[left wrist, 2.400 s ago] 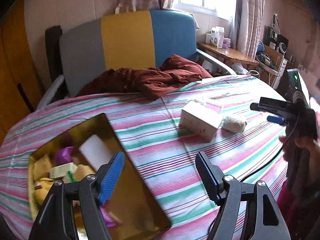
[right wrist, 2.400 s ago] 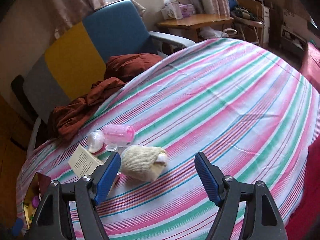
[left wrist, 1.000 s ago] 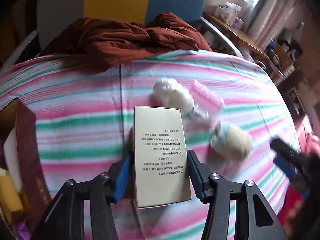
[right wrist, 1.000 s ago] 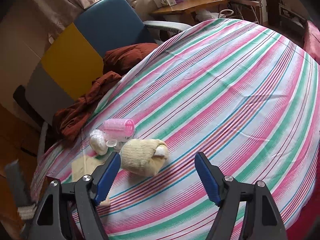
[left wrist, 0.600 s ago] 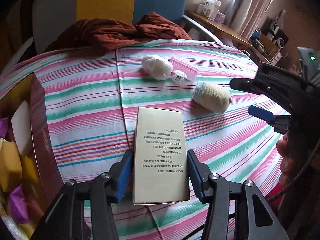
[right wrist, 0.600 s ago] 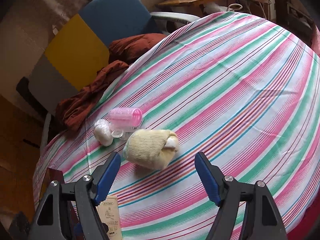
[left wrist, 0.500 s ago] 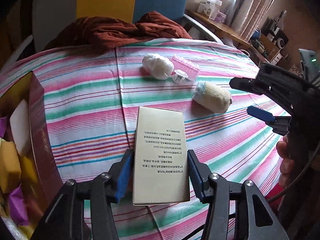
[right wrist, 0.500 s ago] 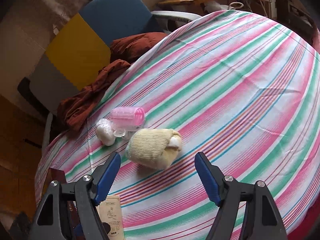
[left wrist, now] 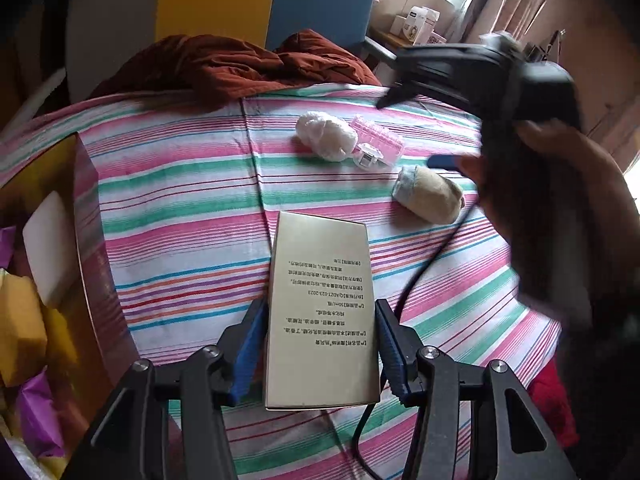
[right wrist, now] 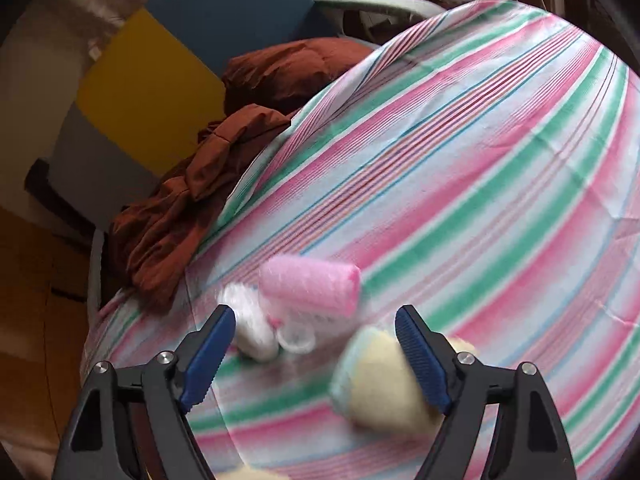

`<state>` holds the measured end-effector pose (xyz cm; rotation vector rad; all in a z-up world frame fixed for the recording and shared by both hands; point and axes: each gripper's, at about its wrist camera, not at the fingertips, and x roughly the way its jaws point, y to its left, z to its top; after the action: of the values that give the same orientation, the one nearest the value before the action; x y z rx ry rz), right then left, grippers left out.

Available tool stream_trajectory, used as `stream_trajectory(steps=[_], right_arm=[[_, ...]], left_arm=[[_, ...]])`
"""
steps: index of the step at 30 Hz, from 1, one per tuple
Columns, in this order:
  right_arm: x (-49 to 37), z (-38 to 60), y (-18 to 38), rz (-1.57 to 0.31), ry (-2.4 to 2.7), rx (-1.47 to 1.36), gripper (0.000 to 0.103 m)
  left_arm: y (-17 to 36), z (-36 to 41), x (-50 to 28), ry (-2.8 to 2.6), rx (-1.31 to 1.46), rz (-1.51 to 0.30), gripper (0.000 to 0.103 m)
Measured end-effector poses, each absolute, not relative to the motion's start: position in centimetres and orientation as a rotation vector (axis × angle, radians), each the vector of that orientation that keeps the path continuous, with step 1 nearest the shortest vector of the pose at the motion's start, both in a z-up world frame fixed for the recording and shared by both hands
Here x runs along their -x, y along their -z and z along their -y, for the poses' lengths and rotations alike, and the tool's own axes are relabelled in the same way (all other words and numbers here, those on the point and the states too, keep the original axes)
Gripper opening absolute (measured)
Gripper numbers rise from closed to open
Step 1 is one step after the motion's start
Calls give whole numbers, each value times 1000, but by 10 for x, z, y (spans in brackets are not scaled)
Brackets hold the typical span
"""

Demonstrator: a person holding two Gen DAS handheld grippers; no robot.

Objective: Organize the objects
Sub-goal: 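Grasp the white box with the left gripper while the right grasps the pink roller, then carry the white box and pink roller over the gold tray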

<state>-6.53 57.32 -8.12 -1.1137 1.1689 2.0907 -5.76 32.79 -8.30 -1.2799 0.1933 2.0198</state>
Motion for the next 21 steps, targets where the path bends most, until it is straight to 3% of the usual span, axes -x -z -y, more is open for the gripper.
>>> stream_trajectory(steps=[8, 10, 21], right_arm=[[108, -574, 103, -1073, -2040, 1214, 85], [111, -576, 109, -1032, -2020, 1265, 71], [41, -558, 58, -936, -2266, 1131, 69]], left_arm=[[88, -325, 61, -2008, 1283, -164, 55], [88, -324, 61, -2004, 1281, -164, 55], [95, -327, 59, -2020, 1272, -206, 53]])
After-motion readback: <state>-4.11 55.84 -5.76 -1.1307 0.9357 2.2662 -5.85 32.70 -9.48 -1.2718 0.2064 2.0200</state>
